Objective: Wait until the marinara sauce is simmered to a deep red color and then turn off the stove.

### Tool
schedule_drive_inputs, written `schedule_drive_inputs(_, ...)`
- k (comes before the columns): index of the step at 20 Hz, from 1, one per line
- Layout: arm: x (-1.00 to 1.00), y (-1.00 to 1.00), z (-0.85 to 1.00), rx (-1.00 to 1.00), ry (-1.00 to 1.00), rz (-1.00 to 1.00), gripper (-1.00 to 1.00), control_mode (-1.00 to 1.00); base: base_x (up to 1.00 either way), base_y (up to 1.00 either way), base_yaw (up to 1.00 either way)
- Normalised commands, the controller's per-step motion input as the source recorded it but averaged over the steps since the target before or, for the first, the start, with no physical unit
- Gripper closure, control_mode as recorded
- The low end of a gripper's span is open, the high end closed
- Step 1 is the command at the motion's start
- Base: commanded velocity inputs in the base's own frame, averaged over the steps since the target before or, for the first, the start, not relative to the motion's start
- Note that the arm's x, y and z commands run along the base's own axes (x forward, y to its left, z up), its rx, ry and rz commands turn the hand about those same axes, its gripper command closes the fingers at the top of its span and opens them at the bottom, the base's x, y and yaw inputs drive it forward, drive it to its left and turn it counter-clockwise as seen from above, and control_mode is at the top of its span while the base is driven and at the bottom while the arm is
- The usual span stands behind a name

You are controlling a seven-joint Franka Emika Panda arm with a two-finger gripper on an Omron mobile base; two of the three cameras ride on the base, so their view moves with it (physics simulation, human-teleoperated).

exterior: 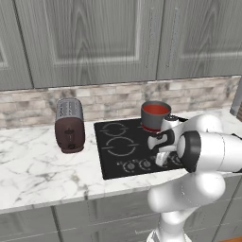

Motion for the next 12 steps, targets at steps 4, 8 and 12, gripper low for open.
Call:
schedule_drive_inputs(4,-0.22,0.0,-0.33,0.0,0.0,-0.29,1.0,-1.0,0.0,0.0,0.0)
schedule_drive_inputs(8,-0.26,0.0,-0.32,0.0,0.0,-0.32,1.0,-1.0,0.0,0.0,0.0)
schedule_drive_inputs(12,-0.24,0.0,-0.3,0.0,0.0,-0.31,1.0,-1.0,0.0,0.0,0.0)
